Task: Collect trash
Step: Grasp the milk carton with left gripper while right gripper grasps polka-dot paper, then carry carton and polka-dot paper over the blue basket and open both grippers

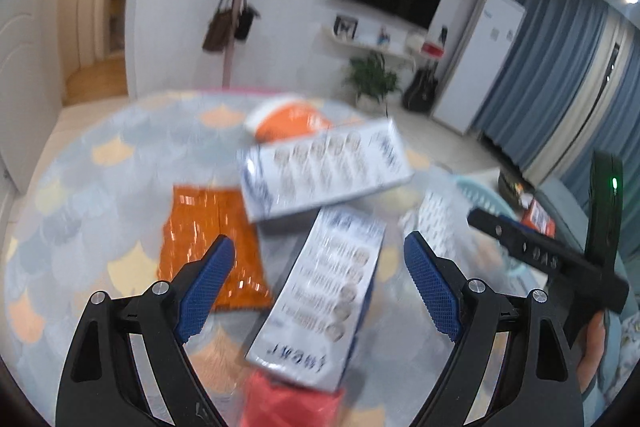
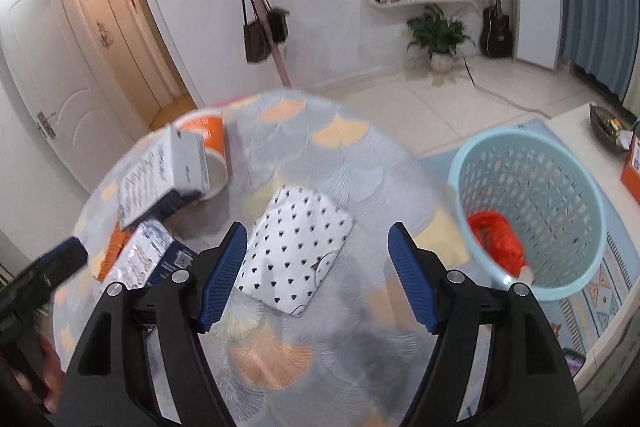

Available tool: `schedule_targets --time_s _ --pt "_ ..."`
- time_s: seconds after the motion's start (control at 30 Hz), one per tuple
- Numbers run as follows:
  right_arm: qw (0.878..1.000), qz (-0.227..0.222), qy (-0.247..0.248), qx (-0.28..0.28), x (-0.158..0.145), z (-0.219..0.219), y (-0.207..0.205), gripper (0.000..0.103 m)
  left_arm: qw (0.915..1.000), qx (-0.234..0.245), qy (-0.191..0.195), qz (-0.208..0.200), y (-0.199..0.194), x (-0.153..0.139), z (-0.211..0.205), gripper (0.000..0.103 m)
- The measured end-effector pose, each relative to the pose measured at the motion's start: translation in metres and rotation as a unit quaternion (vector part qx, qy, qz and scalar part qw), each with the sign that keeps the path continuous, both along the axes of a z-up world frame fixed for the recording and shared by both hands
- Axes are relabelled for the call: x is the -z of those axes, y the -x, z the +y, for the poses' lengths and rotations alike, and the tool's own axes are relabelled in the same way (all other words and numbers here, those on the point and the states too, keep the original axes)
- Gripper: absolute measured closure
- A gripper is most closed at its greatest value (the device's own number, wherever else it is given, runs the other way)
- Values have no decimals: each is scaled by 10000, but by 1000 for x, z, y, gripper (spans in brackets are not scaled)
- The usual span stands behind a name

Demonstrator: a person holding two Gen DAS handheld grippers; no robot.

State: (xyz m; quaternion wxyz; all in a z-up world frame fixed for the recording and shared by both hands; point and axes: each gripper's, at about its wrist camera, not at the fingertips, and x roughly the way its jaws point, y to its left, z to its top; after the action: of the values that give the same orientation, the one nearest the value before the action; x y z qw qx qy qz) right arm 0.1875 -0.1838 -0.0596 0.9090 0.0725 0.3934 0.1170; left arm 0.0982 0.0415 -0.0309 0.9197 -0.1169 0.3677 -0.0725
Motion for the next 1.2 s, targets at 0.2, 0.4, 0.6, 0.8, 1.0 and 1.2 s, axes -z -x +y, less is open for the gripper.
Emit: schedule_targets --time_s 0.2,0.4,0.6,0.8,1.0,1.2 --pt "9990 442 -38 -41 22 18 -14 34 9982 355 -193 439 -4 24 -4 19" --pt "9987 480 175 -61 31 30 -16 34 9952 412 -587 671 -8 37 -19 20" --pt "9980 454 447 -64 32 36 -15 34 9933 372 -800 742 -10 41 -23 32" --pt "9967 401 695 -106 32 42 -14 53 9924 408 -950 663 -8 38 -34 43" --pt "9966 323 726 -235 30 45 -8 74 9923 508 -1022 483 -1 31 -42 47" --pt "9984 111 476 -286 23 40 -3 87 9949 605 -789 184 8 15 -42 47"
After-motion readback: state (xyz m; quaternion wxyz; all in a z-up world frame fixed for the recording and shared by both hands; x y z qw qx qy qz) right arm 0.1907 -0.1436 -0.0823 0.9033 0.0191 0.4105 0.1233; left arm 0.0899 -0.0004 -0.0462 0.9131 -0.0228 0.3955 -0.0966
